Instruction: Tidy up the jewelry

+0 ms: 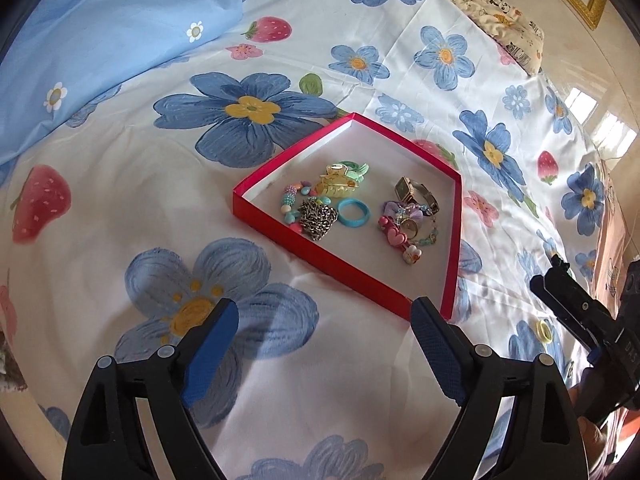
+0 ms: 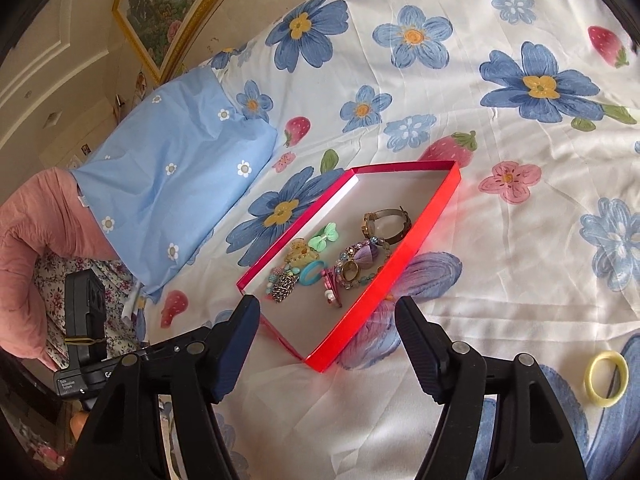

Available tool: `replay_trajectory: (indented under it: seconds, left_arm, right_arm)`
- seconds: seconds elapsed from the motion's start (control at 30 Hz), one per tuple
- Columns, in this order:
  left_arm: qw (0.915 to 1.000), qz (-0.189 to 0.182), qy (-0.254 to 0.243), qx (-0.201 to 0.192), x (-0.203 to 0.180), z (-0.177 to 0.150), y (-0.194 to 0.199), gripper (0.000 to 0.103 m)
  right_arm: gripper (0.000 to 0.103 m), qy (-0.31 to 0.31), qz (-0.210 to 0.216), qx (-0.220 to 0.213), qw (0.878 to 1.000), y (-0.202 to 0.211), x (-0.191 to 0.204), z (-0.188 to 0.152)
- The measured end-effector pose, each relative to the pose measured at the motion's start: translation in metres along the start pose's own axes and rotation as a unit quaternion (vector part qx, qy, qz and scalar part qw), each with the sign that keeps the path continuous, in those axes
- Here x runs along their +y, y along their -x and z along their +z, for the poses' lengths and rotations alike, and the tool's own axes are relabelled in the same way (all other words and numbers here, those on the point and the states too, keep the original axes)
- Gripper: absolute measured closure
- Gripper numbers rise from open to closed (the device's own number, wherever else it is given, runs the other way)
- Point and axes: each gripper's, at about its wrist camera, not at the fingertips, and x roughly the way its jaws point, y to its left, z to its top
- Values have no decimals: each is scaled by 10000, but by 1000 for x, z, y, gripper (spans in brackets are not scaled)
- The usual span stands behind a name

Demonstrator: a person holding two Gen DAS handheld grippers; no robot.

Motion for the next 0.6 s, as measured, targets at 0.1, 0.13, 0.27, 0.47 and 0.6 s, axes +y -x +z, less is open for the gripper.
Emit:
replay_trajectory:
  seconds: [0.1,0.13,0.27,0.47,0.6]
  left_arm:
    - [9998,93,-179,-57,-6,2,9,15]
    - [9994,171,-303,-92,-10,4,14,15]
    - [9942,464,-882,-397,-34,14,44,10]
    - [9855,842,-1121,-960,-50,4,74,1]
    - [9858,878,-1015,-1013,-44,-19,66,1]
  right_arm:
    - [31,234,-87,-27,9997,7,9,4]
    - [31,337,-141,-36,9993,10,13,7]
    - [22,1043,-465,-110,9934,25,40,29]
    - [0,1861,-999,-631,9754,53,75,38]
    - [0,1972,-1075,-697,9720,49,71,17]
